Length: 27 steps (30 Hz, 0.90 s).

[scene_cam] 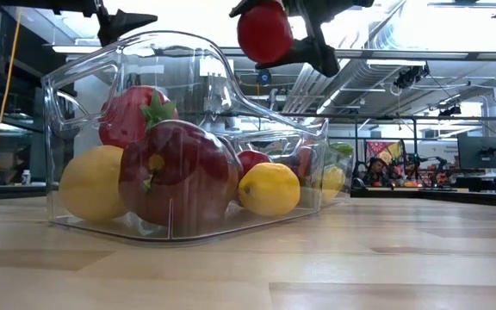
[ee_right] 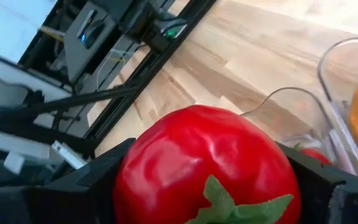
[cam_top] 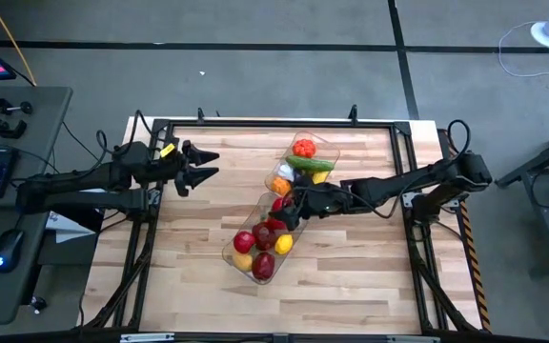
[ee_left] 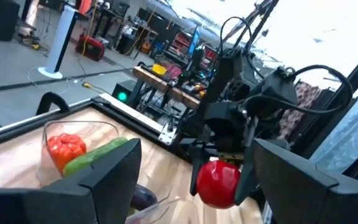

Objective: Sort produce into baskets
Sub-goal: Put the red tomato into the bottom transparent bin, then return to Home Position

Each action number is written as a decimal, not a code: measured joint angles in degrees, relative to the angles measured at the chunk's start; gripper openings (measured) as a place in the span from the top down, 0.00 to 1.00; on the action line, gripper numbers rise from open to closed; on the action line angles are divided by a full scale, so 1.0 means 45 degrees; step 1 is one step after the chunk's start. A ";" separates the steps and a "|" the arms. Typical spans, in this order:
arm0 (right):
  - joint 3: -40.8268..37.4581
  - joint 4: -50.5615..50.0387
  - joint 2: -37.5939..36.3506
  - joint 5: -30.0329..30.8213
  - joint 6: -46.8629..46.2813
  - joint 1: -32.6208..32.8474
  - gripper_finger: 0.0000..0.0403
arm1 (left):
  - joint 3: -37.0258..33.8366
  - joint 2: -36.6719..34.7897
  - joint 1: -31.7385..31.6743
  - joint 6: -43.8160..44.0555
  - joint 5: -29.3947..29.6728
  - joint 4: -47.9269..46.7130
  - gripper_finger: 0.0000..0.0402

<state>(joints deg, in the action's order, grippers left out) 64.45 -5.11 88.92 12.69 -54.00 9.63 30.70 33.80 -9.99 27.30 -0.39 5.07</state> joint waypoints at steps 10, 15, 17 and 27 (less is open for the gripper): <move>0.0000 0.0258 -0.0005 -0.0886 0.1102 0.0154 0.09 | 0.0000 0.0010 0.0366 0.0890 0.0461 0.0201 0.27; 0.0000 0.0487 -0.0005 -0.1242 0.1595 0.0389 0.04 | 0.0000 0.0010 0.0860 0.0935 0.1477 0.0196 0.27; 0.0000 0.0338 -0.0005 -0.1256 0.2174 0.0400 0.06 | 0.0000 0.0010 0.1030 0.0942 0.1916 0.0196 0.27; 0.0000 -0.0403 -0.1014 -0.2885 0.3405 0.0025 0.06 | 0.0000 0.0010 0.1726 0.0630 0.2368 0.0329 0.27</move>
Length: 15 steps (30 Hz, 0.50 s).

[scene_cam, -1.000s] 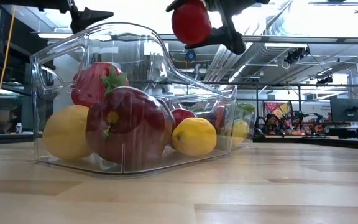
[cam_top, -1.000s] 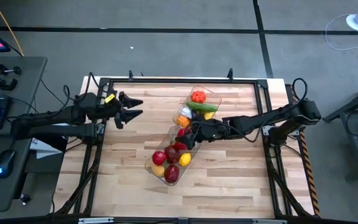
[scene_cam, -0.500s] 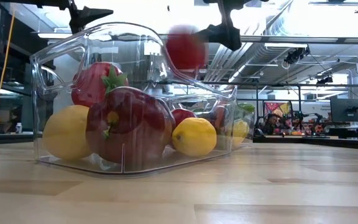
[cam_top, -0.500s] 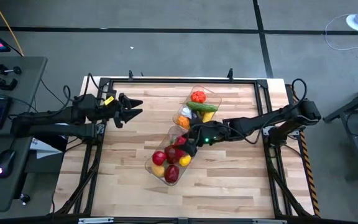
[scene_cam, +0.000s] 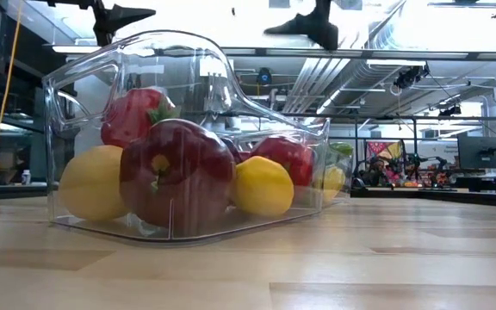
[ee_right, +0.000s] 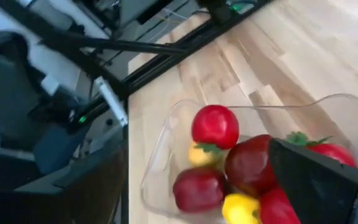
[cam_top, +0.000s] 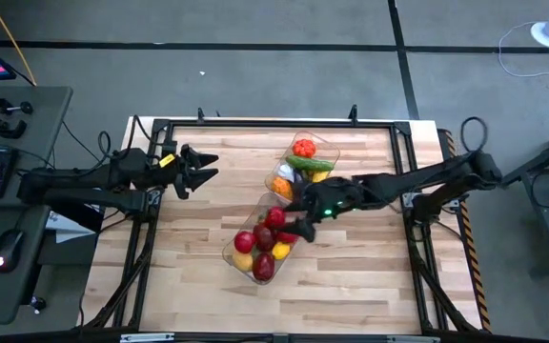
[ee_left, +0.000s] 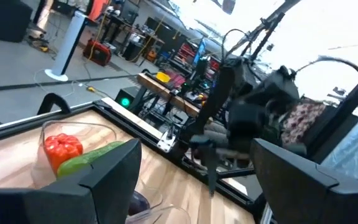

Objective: Sort produce into baskets
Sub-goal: Return to Home Position

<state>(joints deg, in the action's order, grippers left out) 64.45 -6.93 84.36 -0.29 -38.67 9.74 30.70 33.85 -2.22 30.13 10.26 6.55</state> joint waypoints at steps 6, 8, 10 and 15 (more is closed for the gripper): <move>0.0000 -0.2740 -0.2445 0.0572 0.1066 0.0145 0.06 | 0.0000 0.0067 0.0545 -0.0729 0.0351 0.0297 0.33; 0.0000 -0.3572 -0.3267 0.1126 0.1219 0.0249 0.06 | -0.0188 0.0229 0.0791 -0.0865 0.0528 0.0930 0.37; 0.0000 -0.4259 -0.4031 0.1611 0.1268 0.0401 0.06 | -0.1031 0.0342 0.1054 -0.0931 0.0523 0.2676 0.44; 0.0003 -0.5910 -0.5563 0.2265 0.1483 0.0587 0.06 | -0.3669 0.0435 0.1463 -0.0452 0.1006 0.6344 0.66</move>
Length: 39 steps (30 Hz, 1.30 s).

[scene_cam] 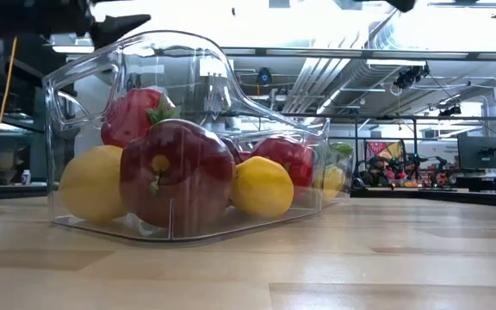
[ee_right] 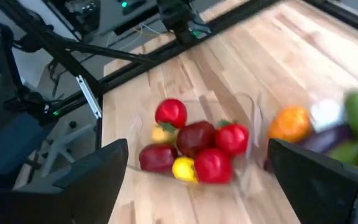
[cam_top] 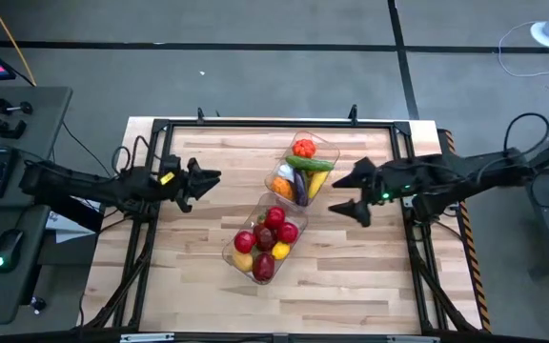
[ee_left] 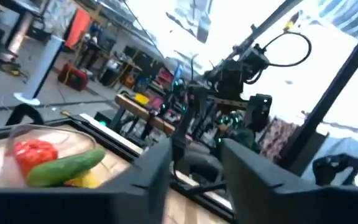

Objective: Sort produce into baskets
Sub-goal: Return to Home Position

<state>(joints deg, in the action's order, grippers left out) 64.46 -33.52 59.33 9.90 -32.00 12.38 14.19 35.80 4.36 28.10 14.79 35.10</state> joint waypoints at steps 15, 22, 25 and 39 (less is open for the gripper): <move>-0.0003 -0.1257 -0.1637 -0.0526 -0.0572 0.0621 0.06 | -0.3000 -0.3063 -0.1125 0.0087 0.0261 -0.0722 0.99; -0.1983 0.1710 -0.2219 0.1160 -0.0422 0.1424 0.06 | -0.3000 -0.3511 -0.1780 0.0179 -0.0610 -0.1429 1.00; -0.4242 0.5279 -0.2973 0.1127 -0.0760 0.1576 0.06 | -0.3000 -0.3623 -0.1990 0.0281 -0.1023 -0.1425 1.00; -1.2382 1.8938 -0.4550 -0.0213 -0.0580 -0.1177 0.06 | -0.3000 -0.3626 -0.2166 -0.0549 -0.1638 -0.1522 1.00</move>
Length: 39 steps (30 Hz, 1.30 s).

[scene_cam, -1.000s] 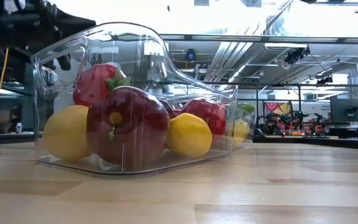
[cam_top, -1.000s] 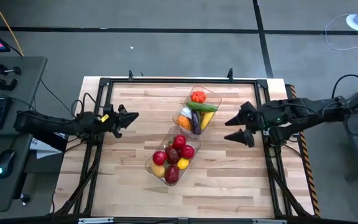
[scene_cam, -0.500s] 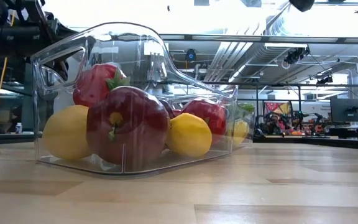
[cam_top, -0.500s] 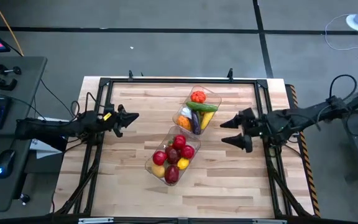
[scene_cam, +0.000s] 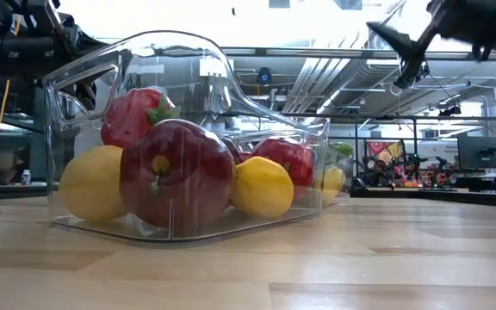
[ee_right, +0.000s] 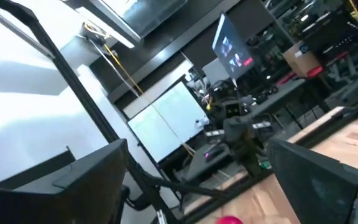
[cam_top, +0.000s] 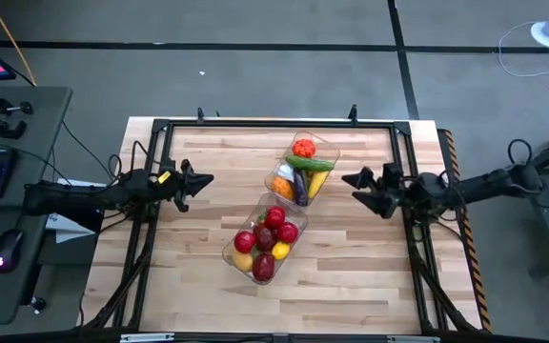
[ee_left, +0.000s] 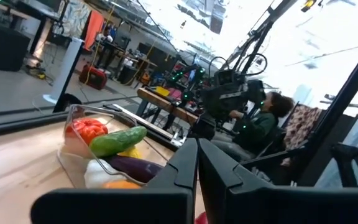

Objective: Sort produce into baskets
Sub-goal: Return to Home Position

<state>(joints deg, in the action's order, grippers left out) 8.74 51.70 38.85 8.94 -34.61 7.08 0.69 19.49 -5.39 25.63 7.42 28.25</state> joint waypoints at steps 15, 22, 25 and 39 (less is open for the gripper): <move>-0.1818 -0.0070 -0.0739 -0.6904 -0.0306 -0.4785 0.06 | 0.0000 0.0000 0.0000 -0.0166 0.0133 -0.0041 1.00; -0.1818 -0.2835 -0.0754 -0.7108 0.0831 -0.5093 0.06 | 0.0005 0.0000 0.0000 -0.0166 0.0136 -0.0044 1.00; -0.1818 -0.4756 -0.0746 -0.6940 0.0898 -0.5093 0.06 | 0.0010 0.0000 0.0000 -0.0166 0.0136 -0.0044 1.00; -0.1818 -0.9903 -0.0734 -0.6360 -0.1978 -0.5074 0.06 | 0.0010 -0.0106 0.0000 -0.0168 0.0141 -0.0460 1.00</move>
<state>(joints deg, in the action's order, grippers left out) 0.56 7.13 35.55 -19.68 -43.51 -15.75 0.73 19.01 -5.39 24.87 8.05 26.18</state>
